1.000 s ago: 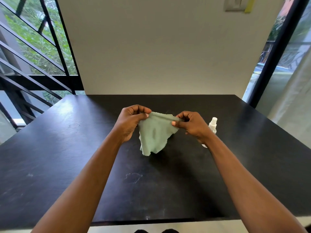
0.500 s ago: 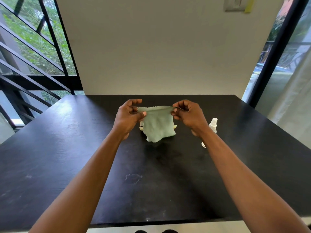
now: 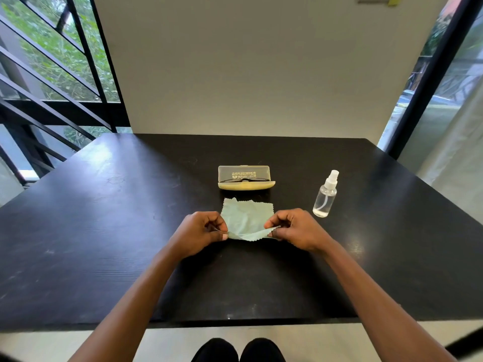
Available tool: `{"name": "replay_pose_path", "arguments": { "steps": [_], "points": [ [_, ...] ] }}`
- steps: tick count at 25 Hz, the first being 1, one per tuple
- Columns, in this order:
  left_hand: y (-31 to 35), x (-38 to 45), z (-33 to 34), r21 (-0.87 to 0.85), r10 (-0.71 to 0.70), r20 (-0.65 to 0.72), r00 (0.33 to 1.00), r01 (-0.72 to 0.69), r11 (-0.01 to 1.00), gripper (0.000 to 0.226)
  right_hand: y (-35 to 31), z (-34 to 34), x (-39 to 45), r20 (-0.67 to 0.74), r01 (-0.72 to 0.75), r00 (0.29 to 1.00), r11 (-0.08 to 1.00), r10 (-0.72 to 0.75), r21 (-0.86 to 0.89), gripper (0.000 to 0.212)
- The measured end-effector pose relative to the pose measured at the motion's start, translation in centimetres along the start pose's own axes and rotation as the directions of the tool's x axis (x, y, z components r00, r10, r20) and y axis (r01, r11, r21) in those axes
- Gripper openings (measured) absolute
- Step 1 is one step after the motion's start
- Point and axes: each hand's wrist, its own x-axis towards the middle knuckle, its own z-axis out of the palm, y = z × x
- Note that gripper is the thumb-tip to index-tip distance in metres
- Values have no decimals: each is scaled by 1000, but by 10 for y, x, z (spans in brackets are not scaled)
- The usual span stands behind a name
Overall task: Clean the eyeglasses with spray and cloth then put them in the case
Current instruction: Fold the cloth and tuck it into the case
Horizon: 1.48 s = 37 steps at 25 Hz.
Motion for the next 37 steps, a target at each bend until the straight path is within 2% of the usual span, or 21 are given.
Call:
{"name": "replay_pose_path", "arguments": {
  "steps": [4,9,12,16,21,28,32,37],
  "points": [
    [0,-4,-1,33,74,24,997,-75,997,22,5,0,-3,41,-4,999,1000,5,-23,23],
    [3,-4,-2,-129,145,109,984,-130,983,24,15,-3,-7,19,-32,999,973,28,230,21],
    [5,-1,0,-221,156,77,985,-135,966,22,17,-3,-5,2,-70,997,925,75,373,22],
    [6,5,5,-136,109,-13,994,-110,985,18,17,-1,0,-44,-130,984,871,171,474,15],
    [7,12,6,-68,79,-98,992,-86,994,22,17,-1,8,-113,-168,960,852,255,496,10],
    [9,25,9,-197,-13,-212,977,-30,980,14,18,0,24,-162,-144,951,843,262,519,7],
    [11,36,18,-304,-149,-288,946,57,951,13,21,5,39,-207,-151,933,840,296,521,7],
    [14,53,24,-253,-213,-409,887,114,961,6,22,9,57,-280,-178,907,890,314,420,7]
  ]
}}
